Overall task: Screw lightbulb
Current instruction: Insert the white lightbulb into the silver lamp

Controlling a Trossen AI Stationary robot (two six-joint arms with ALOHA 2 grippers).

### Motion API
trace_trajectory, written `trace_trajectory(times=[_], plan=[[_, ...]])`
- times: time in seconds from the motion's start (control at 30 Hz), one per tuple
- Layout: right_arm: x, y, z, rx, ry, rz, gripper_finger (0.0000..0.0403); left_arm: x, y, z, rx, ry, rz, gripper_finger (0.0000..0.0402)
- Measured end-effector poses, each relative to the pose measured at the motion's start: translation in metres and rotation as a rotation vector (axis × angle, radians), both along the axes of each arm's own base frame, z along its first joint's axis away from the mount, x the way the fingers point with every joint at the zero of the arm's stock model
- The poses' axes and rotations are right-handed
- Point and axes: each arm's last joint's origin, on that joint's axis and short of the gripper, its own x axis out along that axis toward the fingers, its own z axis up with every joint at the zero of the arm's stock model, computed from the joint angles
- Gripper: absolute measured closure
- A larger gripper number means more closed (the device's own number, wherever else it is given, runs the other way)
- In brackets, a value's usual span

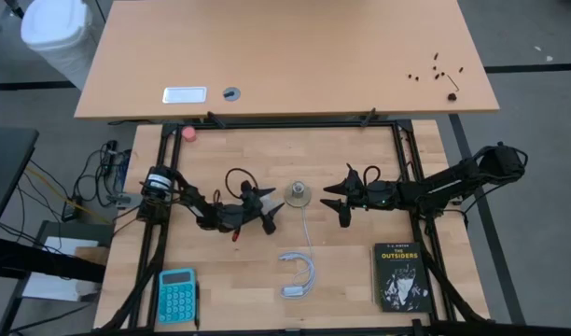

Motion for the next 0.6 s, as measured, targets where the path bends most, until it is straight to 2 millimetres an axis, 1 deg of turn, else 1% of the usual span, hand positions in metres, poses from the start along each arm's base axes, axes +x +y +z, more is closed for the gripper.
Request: trace_trajectory(times=[0.1,0.2,0.3,0.37,0.43,0.53,0.6], plan=[[0.000,0.000,0.000,0.000,0.000,0.000,0.0176,0.000,0.001,0.004,-0.003,-0.039,0.037,0.0119],[0.000,0.000,0.000,0.002,-0.001,0.000,0.0176,-0.002,0.000,0.008,0.003,-0.056,0.121,0.0119],[0.000,0.002,0.000,0.003,0.001,0.009,0.0176,-0.006,-0.006,0.020,0.023,-0.057,0.214,0.0119],[0.000,0.003,0.000,0.002,0.005,0.013,0.0176,-0.009,-0.012,0.035,0.036,-0.052,0.266,0.0120],[-0.001,0.003,-0.001,0.000,0.014,0.014,0.0176,-0.011,-0.017,0.055,0.044,-0.042,0.311,0.0122],[-0.001,0.003,-0.001,-0.004,0.016,0.015,0.0176,-0.015,-0.022,0.088,0.018,-0.015,0.321,0.0130],[0.000,0.003,-0.001,-0.016,0.017,0.036,0.0176,-0.020,-0.020,0.104,-0.027,0.034,0.315,0.0138]])
